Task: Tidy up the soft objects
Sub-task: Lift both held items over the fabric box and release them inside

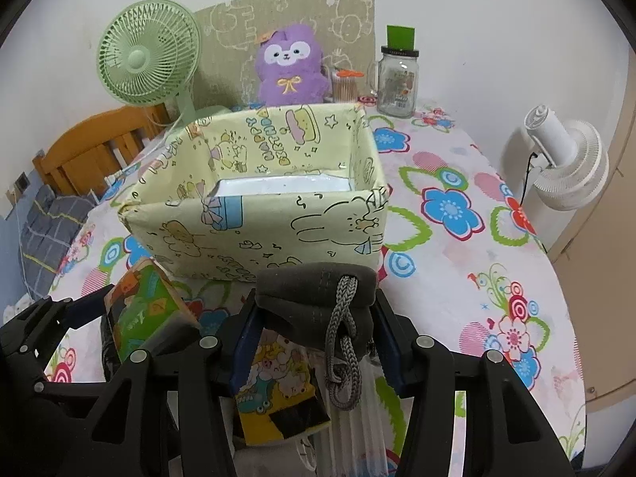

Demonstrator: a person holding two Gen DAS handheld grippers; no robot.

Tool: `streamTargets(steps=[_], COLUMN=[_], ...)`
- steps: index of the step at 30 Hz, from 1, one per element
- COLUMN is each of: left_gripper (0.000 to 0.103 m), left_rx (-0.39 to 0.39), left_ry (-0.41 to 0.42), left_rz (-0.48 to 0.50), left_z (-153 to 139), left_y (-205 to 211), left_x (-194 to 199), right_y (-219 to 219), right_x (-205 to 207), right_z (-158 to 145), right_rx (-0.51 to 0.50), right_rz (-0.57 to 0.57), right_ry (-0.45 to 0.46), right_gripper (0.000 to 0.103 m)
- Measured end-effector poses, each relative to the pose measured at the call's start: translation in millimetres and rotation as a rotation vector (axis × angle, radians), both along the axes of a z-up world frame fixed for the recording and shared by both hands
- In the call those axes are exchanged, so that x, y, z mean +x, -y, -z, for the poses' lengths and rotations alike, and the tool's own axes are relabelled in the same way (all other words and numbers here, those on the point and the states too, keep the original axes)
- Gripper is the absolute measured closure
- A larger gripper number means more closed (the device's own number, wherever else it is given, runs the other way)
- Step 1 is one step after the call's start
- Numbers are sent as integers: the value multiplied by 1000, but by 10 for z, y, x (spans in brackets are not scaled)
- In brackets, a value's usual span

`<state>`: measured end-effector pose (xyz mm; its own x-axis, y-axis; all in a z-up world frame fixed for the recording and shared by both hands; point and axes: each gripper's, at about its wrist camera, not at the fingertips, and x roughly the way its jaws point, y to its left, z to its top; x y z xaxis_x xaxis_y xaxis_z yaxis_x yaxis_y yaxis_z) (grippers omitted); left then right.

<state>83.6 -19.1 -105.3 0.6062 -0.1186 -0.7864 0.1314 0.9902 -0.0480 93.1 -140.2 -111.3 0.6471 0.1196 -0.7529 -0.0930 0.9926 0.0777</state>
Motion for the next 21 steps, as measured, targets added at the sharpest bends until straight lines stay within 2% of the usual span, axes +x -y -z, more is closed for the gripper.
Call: streamTargets(steps=[21], left_gripper=[18], left_rx=[10], left_ry=[142], left_rz=[0], left_z=[-549], left_y=[47], left_x=[-300], right_y=[85], right_x=[-365], right_z=[-543], right_rx=[13], right_rz=[30], right_ry=[139], right_gripper=[48])
